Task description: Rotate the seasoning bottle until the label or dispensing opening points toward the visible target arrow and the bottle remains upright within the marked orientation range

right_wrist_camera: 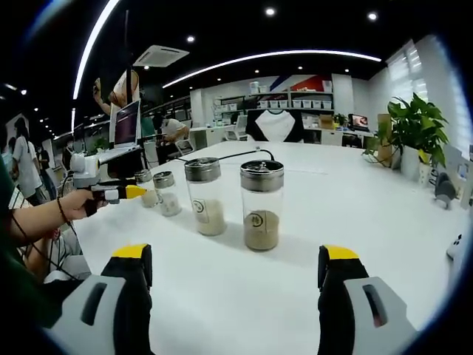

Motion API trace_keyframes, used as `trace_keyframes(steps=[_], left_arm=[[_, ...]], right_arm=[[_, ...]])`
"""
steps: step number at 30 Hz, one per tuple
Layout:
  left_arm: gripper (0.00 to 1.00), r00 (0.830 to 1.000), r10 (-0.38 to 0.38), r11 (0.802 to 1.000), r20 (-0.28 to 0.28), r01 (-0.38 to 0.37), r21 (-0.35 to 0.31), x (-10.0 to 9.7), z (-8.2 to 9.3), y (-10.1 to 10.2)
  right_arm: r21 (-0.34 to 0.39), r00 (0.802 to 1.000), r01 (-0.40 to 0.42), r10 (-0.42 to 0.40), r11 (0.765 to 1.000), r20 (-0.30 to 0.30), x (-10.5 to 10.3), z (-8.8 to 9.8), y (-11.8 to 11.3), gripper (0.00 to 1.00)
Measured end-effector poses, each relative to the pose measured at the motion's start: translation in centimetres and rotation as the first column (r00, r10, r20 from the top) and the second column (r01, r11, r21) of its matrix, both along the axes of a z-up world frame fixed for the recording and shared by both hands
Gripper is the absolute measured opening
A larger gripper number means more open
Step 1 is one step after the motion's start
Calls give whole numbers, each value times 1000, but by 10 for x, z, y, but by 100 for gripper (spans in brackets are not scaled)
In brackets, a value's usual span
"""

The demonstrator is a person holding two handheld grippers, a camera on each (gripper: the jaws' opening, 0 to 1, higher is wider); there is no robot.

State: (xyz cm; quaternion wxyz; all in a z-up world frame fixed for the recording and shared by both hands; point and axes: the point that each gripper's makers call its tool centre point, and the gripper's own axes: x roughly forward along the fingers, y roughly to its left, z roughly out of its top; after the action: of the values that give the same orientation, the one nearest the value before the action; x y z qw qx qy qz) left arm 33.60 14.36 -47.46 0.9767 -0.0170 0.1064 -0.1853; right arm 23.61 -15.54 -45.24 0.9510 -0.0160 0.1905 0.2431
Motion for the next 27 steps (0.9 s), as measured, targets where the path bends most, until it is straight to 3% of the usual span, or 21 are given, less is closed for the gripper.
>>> trace_keyframes(steps=[3, 4, 10, 13, 27], left_arm=[[61, 997, 72, 996, 36, -73, 45, 3, 3, 4], [61, 997, 64, 996, 31, -66, 58, 2, 1, 0], [56, 991, 137, 990, 9, -137, 17, 8, -2, 3], [56, 988, 151, 988, -26, -152, -28, 9, -5, 1], [45, 986, 168, 986, -6, -168, -14, 17, -1, -2]], right_arm=[[3, 1000, 0, 0, 1000, -2, 0, 0, 0, 95], [2, 1000, -1, 1, 1000, 0, 0, 0, 0, 95], [1, 1000, 2, -2, 1000, 0, 0, 0, 0, 95], [4, 1000, 2, -2, 1000, -3, 0, -1, 1, 95], [5, 1000, 1, -1, 1000, -6, 0, -2, 1, 95]])
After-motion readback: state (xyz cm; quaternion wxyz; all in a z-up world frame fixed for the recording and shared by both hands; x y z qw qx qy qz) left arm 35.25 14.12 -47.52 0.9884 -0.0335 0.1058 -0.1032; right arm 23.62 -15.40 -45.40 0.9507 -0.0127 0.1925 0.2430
